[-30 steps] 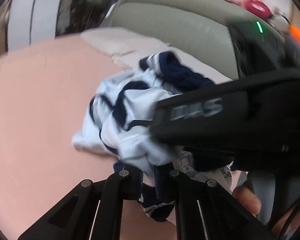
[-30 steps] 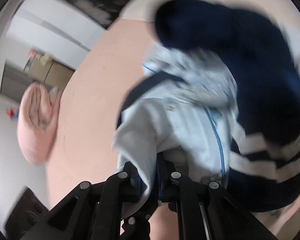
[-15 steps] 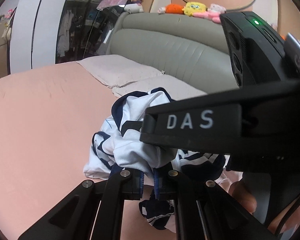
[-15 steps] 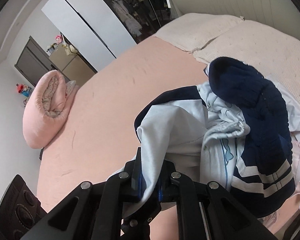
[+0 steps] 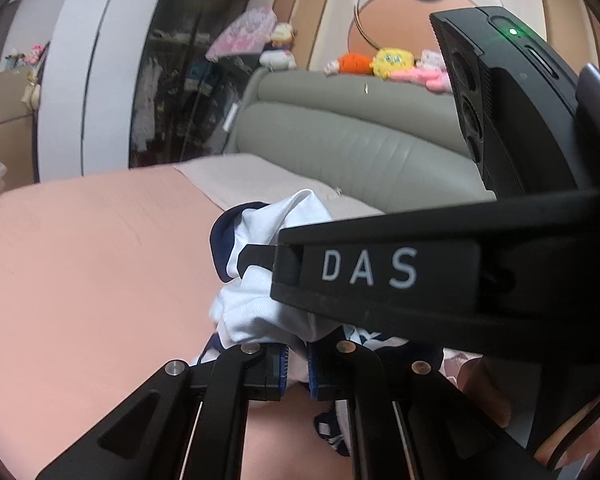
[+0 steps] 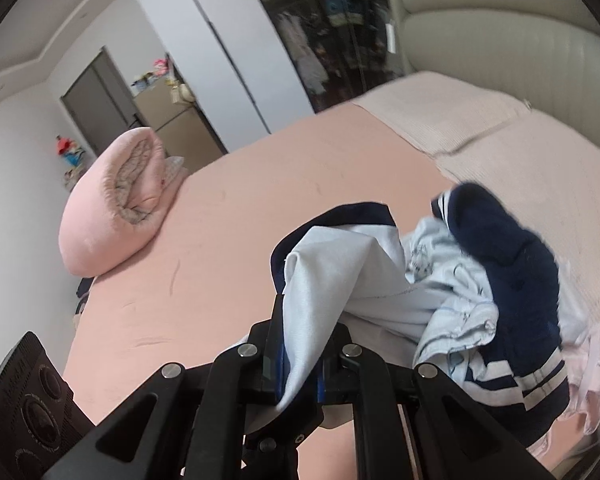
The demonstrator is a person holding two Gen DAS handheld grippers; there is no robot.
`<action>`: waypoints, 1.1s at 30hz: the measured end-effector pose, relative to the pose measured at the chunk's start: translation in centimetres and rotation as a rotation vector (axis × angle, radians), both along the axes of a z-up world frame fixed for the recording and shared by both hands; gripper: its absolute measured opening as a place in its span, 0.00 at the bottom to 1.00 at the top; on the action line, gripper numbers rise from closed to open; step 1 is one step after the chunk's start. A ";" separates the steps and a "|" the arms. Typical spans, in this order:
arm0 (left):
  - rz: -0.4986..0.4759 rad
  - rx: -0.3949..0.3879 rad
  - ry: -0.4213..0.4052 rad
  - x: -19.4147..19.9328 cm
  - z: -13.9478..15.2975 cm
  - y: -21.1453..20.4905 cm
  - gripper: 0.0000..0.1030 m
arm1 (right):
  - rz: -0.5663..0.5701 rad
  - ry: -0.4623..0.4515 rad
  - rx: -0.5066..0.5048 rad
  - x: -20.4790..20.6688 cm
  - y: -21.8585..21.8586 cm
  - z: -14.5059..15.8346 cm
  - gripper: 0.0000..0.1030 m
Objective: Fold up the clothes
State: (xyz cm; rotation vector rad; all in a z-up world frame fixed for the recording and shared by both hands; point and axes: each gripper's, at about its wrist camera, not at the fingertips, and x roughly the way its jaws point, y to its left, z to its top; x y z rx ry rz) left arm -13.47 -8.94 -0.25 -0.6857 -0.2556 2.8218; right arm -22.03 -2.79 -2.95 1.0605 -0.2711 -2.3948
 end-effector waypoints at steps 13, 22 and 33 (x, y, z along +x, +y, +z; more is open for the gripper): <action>0.147 -0.050 0.103 0.0 5.1 -8.8 0.06 | 0.198 0.103 -0.084 4.5 -8.4 6.8 0.10; 0.176 -0.106 0.018 4.8 1.7 -11.9 0.06 | 0.360 -0.025 -0.140 3.5 -12.4 3.7 0.09; 0.199 -0.148 -0.138 7.8 -6.6 -12.6 0.06 | 0.445 -0.188 -0.078 2.2 -12.2 -5.4 0.16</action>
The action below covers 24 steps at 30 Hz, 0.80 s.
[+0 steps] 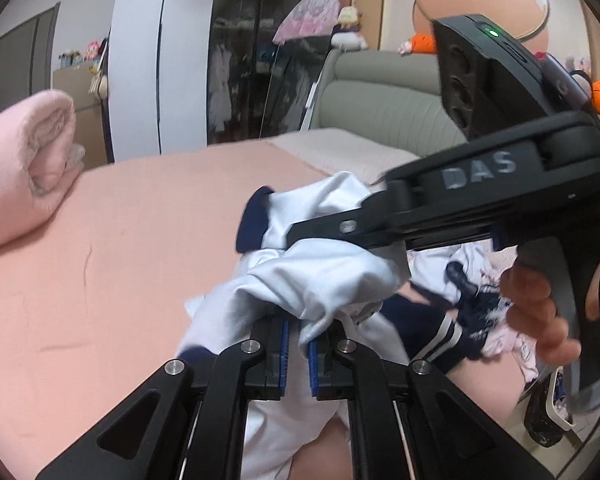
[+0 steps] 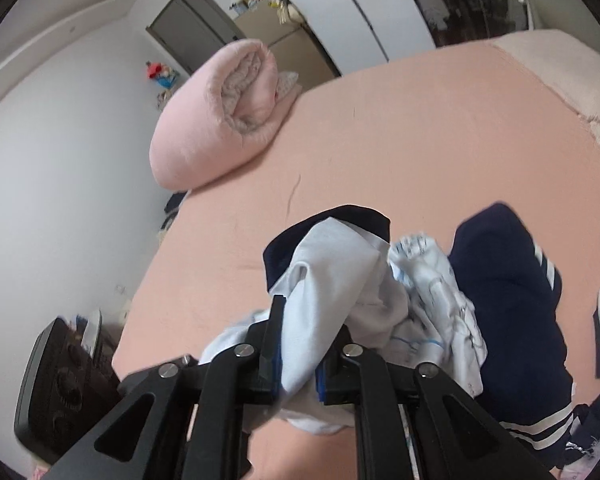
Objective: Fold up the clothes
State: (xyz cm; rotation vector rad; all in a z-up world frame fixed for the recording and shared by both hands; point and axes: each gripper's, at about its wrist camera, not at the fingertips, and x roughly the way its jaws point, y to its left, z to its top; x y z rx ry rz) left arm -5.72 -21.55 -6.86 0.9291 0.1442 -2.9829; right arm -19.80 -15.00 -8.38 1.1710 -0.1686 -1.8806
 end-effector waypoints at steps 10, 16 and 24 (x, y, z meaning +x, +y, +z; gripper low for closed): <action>0.036 0.016 -0.046 -0.3 -2.6 -1.5 0.06 | 0.023 0.043 0.145 -0.9 1.3 -3.6 0.70; 0.040 0.011 -0.068 -0.2 -3.6 -1.5 0.06 | 0.097 0.173 0.239 0.8 0.7 -5.0 0.75; 0.045 0.009 -0.183 0.0 -5.8 -2.3 0.07 | 0.174 0.538 0.406 4.2 2.0 -5.0 0.75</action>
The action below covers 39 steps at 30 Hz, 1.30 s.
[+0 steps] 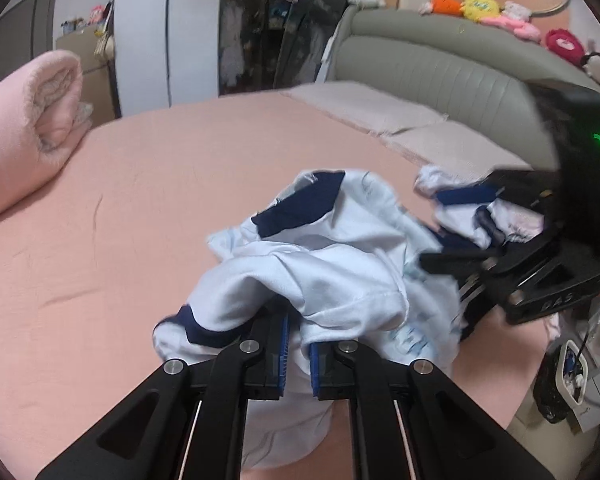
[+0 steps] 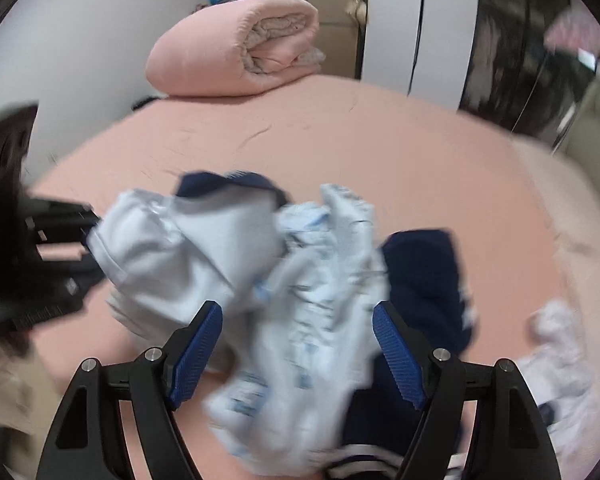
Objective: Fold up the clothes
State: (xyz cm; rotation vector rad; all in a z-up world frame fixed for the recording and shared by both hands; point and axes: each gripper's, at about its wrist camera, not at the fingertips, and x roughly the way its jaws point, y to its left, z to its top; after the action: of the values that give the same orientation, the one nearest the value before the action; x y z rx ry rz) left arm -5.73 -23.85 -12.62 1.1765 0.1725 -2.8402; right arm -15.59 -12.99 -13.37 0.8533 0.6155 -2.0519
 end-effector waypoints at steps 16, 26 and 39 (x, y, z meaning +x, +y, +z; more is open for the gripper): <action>0.174 0.183 -0.001 3.6 -0.1 -3.7 1.00 | -0.143 -0.167 0.051 -4.2 -0.8 -4.7 0.75; 0.137 -0.058 0.057 2.6 2.8 -1.3 1.00 | -0.124 -0.146 0.100 -2.5 -2.6 -6.4 0.22; 0.125 -0.073 -0.048 -2.7 1.5 -1.1 1.00 | -0.137 0.219 0.348 0.6 -2.4 -6.9 0.14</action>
State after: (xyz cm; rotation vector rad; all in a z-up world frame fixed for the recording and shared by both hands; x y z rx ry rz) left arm -8.43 -24.99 -11.15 1.1740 0.1338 -2.6845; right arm -15.01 -15.41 -20.30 0.8909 1.0847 -2.2160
